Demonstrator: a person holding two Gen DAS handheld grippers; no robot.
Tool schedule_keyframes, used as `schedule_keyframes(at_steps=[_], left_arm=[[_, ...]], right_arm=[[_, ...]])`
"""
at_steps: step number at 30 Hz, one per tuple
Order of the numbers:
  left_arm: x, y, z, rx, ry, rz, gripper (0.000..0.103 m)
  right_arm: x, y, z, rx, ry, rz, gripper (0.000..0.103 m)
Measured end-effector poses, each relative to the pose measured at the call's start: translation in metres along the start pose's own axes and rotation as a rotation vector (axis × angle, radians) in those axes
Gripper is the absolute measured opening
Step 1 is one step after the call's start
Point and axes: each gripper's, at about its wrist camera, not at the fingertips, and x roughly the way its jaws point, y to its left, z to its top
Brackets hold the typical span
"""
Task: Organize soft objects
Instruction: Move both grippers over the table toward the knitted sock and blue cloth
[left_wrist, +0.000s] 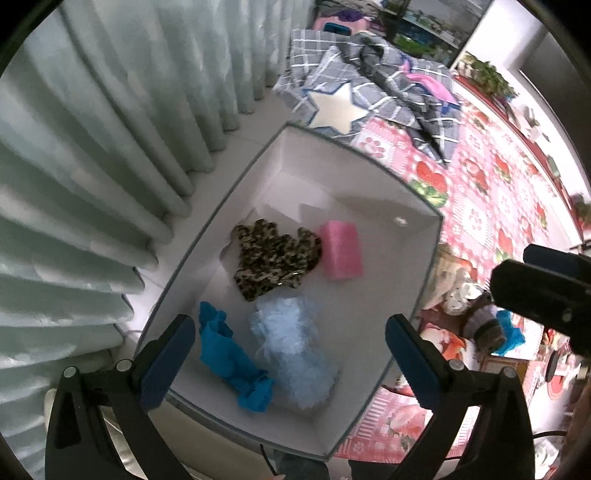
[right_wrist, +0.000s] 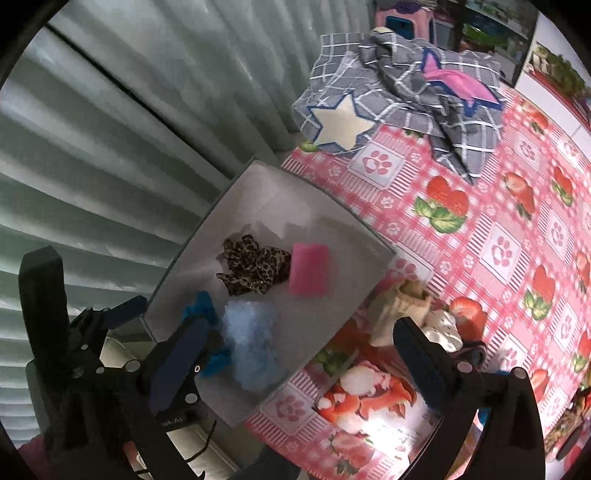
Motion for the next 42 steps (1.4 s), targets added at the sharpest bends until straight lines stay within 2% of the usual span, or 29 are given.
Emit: schedule_keyframes(at_steps=[8,15,19,26,29,33,37,42], left_arm=[[-0.016,-0.06,0.001,0.154,-0.012,-0.047,0.103],[-0.01,-0.132,-0.005,0.336,0.018,-0.086,0.103],[0.0,-0.171,-0.01,0.431,0.052,-0.069,0.103],[0.031,-0.232,-0.017,0.63,0.097,-0.019,0.103],[0.047,-0.246,-0.022,0.731,0.101,0.048,0.103],[0.067,-0.249,-0.029,0.849,0.145,0.106,0.103],[0.085,-0.25,-0.03,0.902,0.247,0.105,0.103],[0.11,-0.271,-0.035,0.938,0.303,0.117,0.103]], right_arm=[[-0.056,-0.062,-0.027,0.205,-0.01,0.032,0.103],[-0.095,-0.15,-0.072,0.433,-0.036,0.012,0.103],[-0.103,-0.196,-0.1,0.535,-0.039,-0.016,0.103],[-0.091,-0.257,-0.14,0.671,-0.007,-0.017,0.103],[-0.077,-0.274,-0.152,0.715,0.017,0.003,0.103],[-0.057,-0.29,-0.165,0.751,0.053,0.027,0.103],[-0.042,-0.301,-0.173,0.776,0.077,0.052,0.103],[-0.03,-0.311,-0.174,0.788,0.097,0.069,0.103]])
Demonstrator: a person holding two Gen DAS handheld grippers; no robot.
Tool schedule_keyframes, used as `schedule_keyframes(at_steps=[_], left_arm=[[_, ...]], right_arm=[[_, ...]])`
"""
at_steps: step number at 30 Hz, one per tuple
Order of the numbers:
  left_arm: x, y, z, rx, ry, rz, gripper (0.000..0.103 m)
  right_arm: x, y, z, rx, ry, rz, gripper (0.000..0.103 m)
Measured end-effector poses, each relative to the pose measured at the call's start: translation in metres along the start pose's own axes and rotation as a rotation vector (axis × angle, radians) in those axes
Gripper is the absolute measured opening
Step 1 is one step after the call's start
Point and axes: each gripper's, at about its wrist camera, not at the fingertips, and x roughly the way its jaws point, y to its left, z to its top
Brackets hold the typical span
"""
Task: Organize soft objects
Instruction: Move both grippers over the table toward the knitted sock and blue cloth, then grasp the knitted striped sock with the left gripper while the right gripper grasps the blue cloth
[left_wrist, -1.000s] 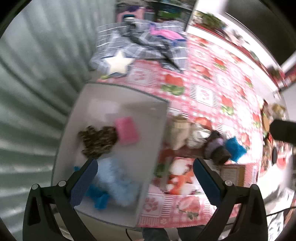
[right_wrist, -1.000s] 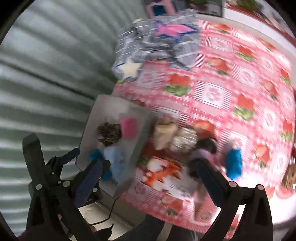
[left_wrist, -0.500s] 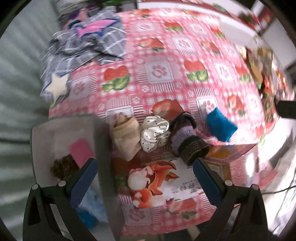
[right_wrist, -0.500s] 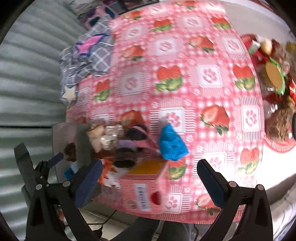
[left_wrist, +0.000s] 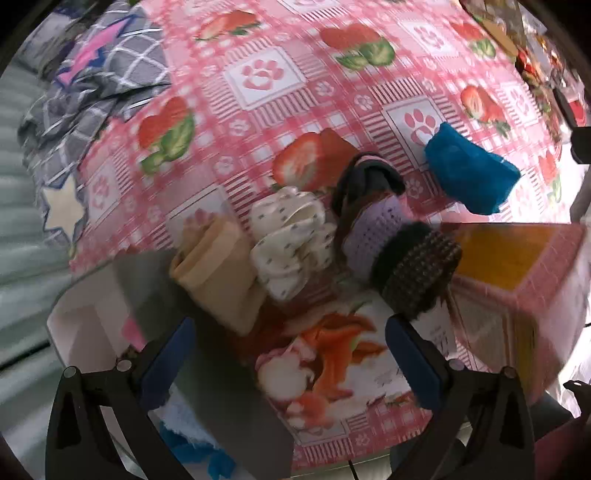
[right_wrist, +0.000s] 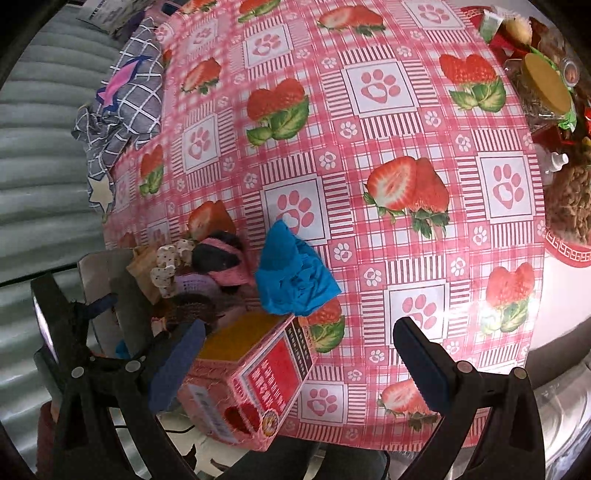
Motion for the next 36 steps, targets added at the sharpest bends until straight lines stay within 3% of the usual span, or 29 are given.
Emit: schedule_keyframes(at_steps=[4,7,9,11,15,18,24,26,27,28,36], left_arm=[[0.0,-0.008,0.027,-0.01,-0.053,0.097,0.103],[-0.012,0.015,0.053,-0.182,-0.125,0.142,0.103],[-0.019,0.033,0.062,-0.277,-0.138,0.092,0.103],[-0.023,0.043,0.065,-0.302,-0.126,0.04,0.103],[-0.023,0.035,0.051,-0.208,-0.084,0.042,0.103],[-0.017,0.024,0.037,-0.152,-0.043,-0.029,0.103],[-0.004,0.006,0.043,-0.194,0.02,-0.168,0.103],[0.0,0.0,0.047,-0.214,0.054,-0.196,0.103],[0.001,-0.003,0.049,-0.222,0.066,-0.196,0.103],[0.002,-0.005,0.05,-0.232,0.077,-0.199,0.103],[0.013,-0.018,0.059,-0.322,0.204,-0.228,0.103]], right_arm=[[0.008,0.0,0.007,-0.012,0.013,0.0,0.103],[0.019,0.003,0.011,-0.035,0.026,-0.027,0.103],[0.028,0.006,0.013,-0.062,0.039,-0.05,0.103],[0.042,0.01,0.014,-0.092,0.064,-0.08,0.103],[0.076,0.021,0.02,-0.142,0.122,-0.097,0.103],[0.099,0.025,0.024,-0.159,0.154,-0.117,0.103],[0.124,0.026,0.022,-0.175,0.167,-0.136,0.103],[0.123,0.028,0.021,-0.19,0.15,-0.139,0.082],[0.122,0.028,0.02,-0.205,0.143,-0.146,0.045],[0.12,0.027,0.019,-0.213,0.137,-0.151,0.04],[0.089,-0.002,0.015,-0.131,0.066,-0.048,0.038]])
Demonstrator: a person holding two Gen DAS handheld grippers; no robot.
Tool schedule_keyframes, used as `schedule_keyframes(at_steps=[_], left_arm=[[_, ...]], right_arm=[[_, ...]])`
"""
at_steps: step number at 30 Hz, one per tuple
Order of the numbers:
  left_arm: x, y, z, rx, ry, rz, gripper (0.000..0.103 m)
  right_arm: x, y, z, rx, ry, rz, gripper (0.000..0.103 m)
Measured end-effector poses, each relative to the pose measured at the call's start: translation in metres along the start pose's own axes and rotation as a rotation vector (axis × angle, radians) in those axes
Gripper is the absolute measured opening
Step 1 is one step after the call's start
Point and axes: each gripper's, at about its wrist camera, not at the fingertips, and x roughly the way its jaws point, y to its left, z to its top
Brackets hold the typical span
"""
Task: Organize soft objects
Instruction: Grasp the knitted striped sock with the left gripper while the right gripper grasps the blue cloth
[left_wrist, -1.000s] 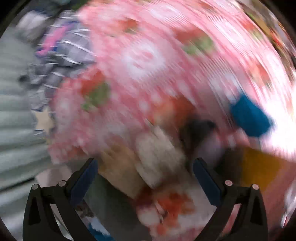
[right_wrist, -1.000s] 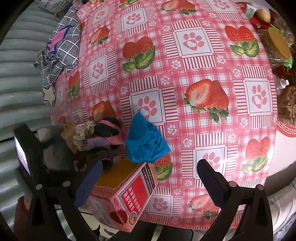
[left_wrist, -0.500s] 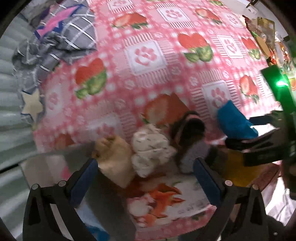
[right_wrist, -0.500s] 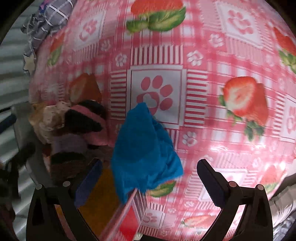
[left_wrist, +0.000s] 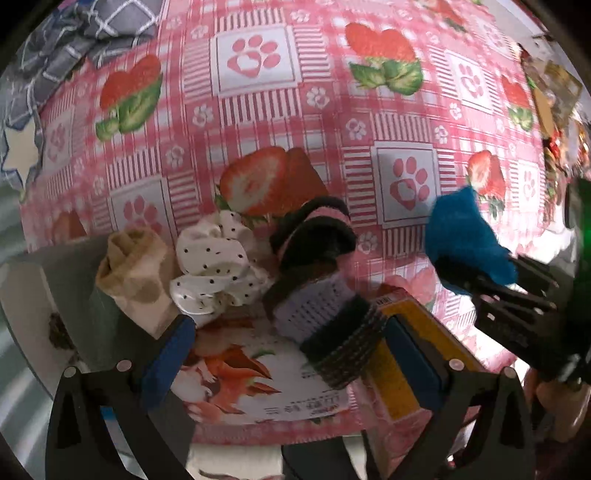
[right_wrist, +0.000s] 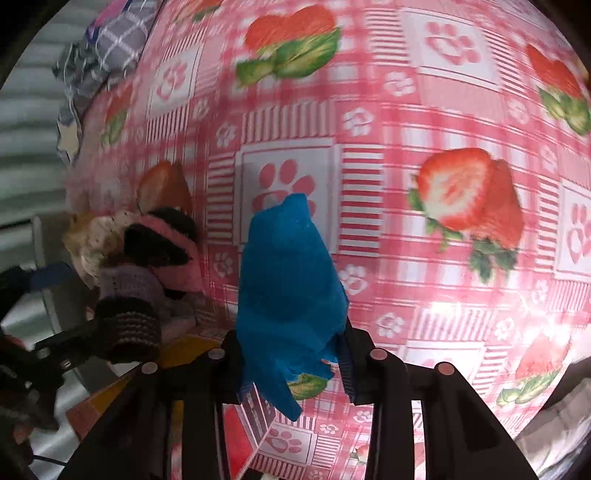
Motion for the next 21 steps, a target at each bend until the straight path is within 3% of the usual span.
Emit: schedule_keyframes(at_steps=[4,13,17,21], left_arm=[[0.014,-0.005,0.007,-0.044,0.051,-0.016,0.099],[0.047,-0.026,0.01,-0.013,0.152,0.011,0.093],[0.06,-0.025,0.008,-0.052,0.195,-0.044,0.074],[0.053,-0.023,0.001,-0.062,0.143,-0.054,0.062]], right_arm=[[-0.009,-0.01,-0.01,0.031,-0.018,0.04,0.038],[-0.026,-0.013,-0.016,0.039,-0.046,0.092,0.038],[-0.034,-0.016,-0.025,0.043,-0.058,0.098,0.038],[-0.04,-0.018,-0.029,0.05,-0.07,0.101,0.038]])
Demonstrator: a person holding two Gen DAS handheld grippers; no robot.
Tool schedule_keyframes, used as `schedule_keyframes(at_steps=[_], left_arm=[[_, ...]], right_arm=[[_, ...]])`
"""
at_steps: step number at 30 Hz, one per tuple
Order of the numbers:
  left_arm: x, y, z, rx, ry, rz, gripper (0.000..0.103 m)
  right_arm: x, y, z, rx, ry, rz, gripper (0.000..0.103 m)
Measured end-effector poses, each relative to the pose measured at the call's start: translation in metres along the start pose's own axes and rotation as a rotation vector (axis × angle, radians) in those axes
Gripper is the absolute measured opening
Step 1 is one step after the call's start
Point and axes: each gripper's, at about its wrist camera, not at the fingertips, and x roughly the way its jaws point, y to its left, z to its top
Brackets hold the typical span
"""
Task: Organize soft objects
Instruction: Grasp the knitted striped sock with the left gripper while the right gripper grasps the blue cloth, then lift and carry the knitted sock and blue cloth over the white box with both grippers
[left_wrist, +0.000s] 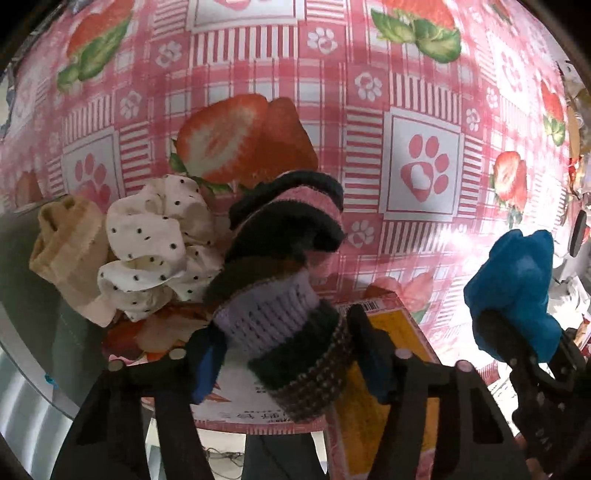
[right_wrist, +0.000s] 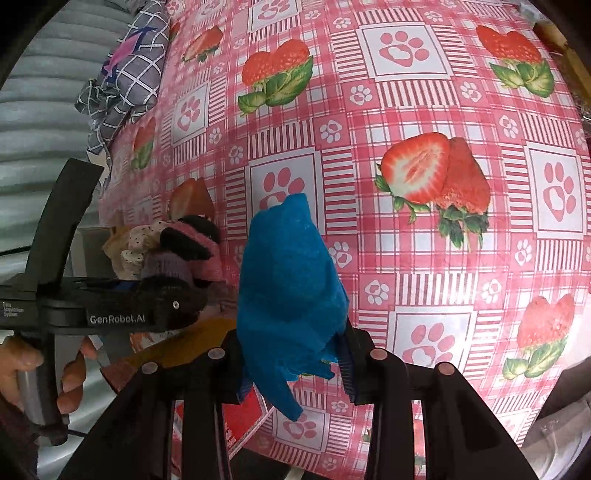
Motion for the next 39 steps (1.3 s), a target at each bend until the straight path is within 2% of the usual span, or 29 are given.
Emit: schedule_keyframes(at_steps=[2,5,7,13,19,28,32,39], left_arm=[[-0.009,0.002,-0.005,0.007,-0.04,0.004,0.058],[-0.025,0.003,-0.013,0.012,-0.113,0.021,0.057],[-0.039,0.004,-0.022,0.025,-0.188,0.013,0.057],[-0.079,-0.008,-0.051,0.136,-0.381,0.087,0.057],[-0.112,-0.02,-0.061,0.253,-0.491,0.129,0.057],[-0.138,-0.085,-0.09,0.416,-0.592,0.121,0.057],[-0.136,-0.11,-0.108,0.498,-0.61,0.131,0.057],[-0.124,-0.141,-0.149,0.634,-0.615,0.132,0.057]], right_arm=[[-0.003,0.0,0.0,0.004,-0.009,0.0,0.038],[-0.008,0.001,-0.003,0.013,-0.022,0.006,0.038],[-0.013,0.003,-0.005,0.012,-0.031,0.01,0.038],[-0.026,0.004,-0.014,0.024,-0.064,0.013,0.038],[-0.038,0.0,-0.025,0.055,-0.102,-0.004,0.038],[-0.064,-0.018,-0.052,0.128,-0.168,-0.047,0.038],[-0.076,-0.027,-0.068,0.162,-0.206,-0.064,0.038],[-0.089,-0.034,-0.101,0.167,-0.248,-0.157,0.038]])
